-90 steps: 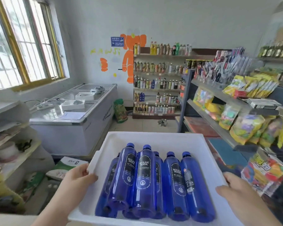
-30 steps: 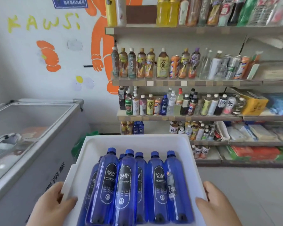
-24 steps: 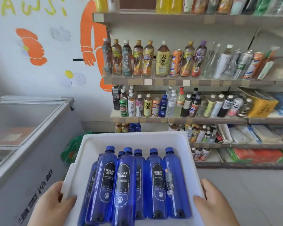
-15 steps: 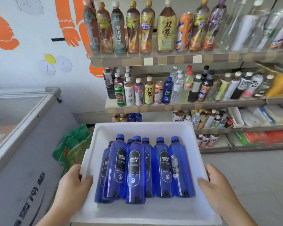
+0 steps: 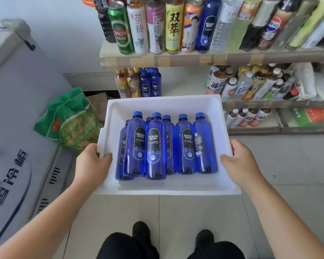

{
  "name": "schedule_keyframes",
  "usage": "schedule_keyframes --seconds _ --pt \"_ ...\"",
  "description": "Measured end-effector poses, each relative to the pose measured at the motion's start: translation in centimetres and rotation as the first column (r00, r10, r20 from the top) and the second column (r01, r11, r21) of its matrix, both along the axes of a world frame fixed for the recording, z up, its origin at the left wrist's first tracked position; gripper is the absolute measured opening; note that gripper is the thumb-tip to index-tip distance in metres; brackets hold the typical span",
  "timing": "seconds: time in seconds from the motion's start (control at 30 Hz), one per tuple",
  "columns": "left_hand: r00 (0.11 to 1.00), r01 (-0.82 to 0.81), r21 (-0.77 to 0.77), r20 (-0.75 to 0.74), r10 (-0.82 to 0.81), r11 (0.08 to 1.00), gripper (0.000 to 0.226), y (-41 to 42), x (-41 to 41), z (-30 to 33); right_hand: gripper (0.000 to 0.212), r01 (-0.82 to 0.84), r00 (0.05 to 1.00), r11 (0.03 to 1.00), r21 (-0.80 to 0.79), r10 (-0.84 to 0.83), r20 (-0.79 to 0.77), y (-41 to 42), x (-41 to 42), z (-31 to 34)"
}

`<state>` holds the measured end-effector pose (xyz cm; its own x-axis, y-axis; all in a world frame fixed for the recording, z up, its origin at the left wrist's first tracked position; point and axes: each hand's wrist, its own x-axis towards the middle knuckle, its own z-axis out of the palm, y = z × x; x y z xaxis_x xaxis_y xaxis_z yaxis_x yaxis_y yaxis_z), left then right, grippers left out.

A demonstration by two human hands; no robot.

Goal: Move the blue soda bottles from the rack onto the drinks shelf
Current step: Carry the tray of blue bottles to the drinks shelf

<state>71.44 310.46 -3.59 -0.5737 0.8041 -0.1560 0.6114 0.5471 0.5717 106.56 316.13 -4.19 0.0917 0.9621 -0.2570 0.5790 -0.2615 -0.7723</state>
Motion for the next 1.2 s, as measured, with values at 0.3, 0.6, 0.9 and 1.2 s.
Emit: schedule_keyframes --seconds 0.3,0.6,0.9,1.2 --pt "0.996 0.019 -0.037 -0.084 -0.022 0.999 0.021 7.1 0.2 -18.9 0.030 0.014 0.992 0.998 -0.056 -0.007 0.125 6.4 0.3 -20.2" --pt "0.993 0.062 -0.197 -0.082 -0.080 0.978 0.025 13.9 -0.5 -39.1 0.005 -0.121 0.962 0.993 -0.010 0.120 0.246 14.2 -0.5 -39.2" --pt "0.966 0.153 -0.352 -0.143 -0.215 0.923 0.028 19.0 -1.8 -53.4 0.005 -0.090 0.956 0.996 -0.022 0.092 0.278 17.6 -1.4 -54.6" --pt "0.963 0.165 -0.406 -0.131 -0.236 0.899 0.032 18.7 -1.5 -61.2 0.014 -0.082 0.914 0.992 -0.095 0.113 0.389 17.5 -1.1 -61.7"
